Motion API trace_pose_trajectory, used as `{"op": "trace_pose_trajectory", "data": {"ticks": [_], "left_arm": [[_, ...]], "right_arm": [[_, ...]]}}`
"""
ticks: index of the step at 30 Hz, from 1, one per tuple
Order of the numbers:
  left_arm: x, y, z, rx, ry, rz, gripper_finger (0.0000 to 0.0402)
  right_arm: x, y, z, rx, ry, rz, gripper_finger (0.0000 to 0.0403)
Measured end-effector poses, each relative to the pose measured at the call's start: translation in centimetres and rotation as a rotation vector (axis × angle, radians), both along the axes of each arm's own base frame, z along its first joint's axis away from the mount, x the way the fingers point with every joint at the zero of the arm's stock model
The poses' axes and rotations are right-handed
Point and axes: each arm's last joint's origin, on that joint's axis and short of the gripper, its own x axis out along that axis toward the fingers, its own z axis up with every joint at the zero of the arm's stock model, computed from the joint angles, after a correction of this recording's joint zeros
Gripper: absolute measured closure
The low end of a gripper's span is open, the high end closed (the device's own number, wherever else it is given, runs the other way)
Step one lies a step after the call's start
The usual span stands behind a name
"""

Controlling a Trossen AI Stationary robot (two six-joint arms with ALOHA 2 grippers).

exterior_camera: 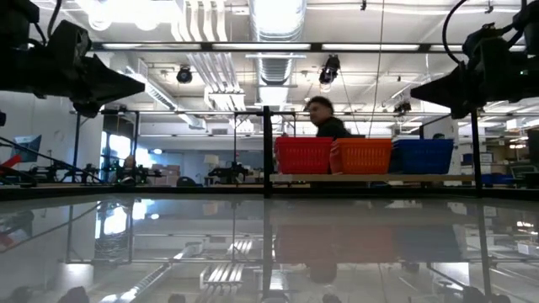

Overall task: Stack baskets on shelf by color
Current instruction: Return to Home Position

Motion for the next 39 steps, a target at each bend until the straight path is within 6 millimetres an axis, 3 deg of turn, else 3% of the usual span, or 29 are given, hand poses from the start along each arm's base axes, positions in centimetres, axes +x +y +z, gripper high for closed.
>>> {"op": "trace_pose_trajectory", "data": {"ticks": [18,39], "left_arm": [[-0.1,0.3,0.3,-0.011,-0.040,0.100,0.0398],[0.0,0.3,0.3,-0.010,-0.035,0.099,0.0398]], "right_arm": [[0.9,-0.1,-1.6,0.030,0.173,0.000,0.0394],[0.9,-0.1,-1.6,0.030,0.174,0.002,0.0394]]}}
